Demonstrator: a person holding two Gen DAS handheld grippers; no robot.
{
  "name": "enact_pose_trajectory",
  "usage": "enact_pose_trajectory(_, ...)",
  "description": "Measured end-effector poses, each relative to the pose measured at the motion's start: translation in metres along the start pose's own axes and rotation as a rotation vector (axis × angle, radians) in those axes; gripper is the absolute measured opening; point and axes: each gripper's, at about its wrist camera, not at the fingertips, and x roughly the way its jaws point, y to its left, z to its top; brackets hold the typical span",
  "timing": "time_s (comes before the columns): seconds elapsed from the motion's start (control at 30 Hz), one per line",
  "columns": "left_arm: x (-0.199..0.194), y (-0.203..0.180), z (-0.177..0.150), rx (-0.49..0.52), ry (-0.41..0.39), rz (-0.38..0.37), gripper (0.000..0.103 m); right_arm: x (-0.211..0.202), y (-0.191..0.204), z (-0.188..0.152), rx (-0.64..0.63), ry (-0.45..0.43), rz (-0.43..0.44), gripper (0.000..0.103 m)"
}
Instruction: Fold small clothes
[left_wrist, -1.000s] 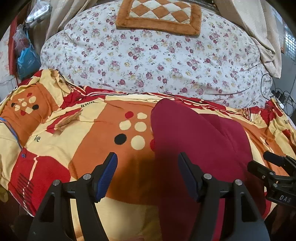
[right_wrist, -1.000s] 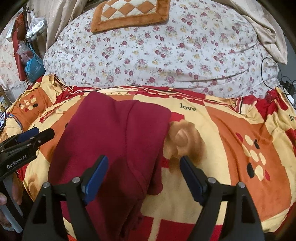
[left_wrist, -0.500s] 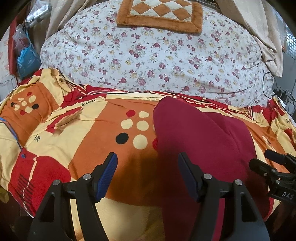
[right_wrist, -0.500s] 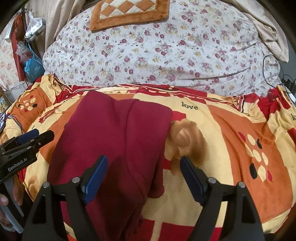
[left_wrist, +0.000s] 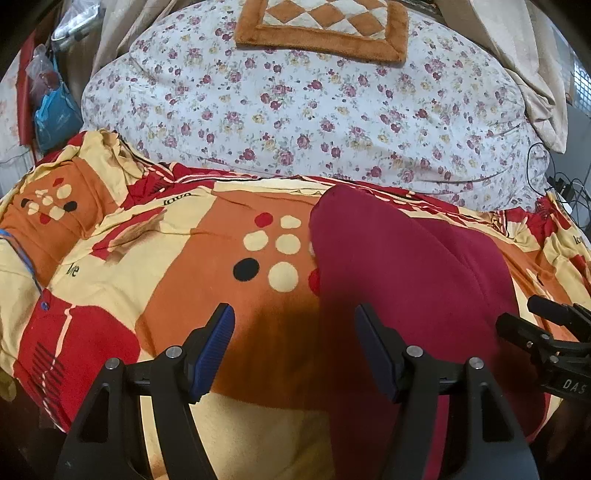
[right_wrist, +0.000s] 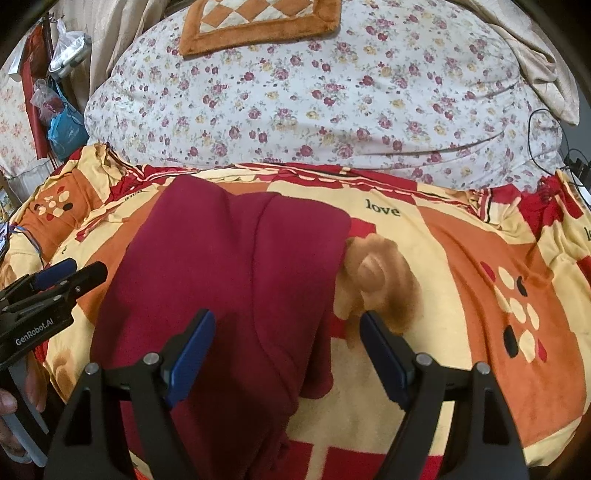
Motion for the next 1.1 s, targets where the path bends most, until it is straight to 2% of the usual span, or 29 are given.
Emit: enact_pose_trajectory(1.1,-0.0015,-0.0048,-0.0008,0.027,-0.013,0.009,0.059,0.001,-0.0007,-0.0008,0.01,0.0,-0.001,0.084)
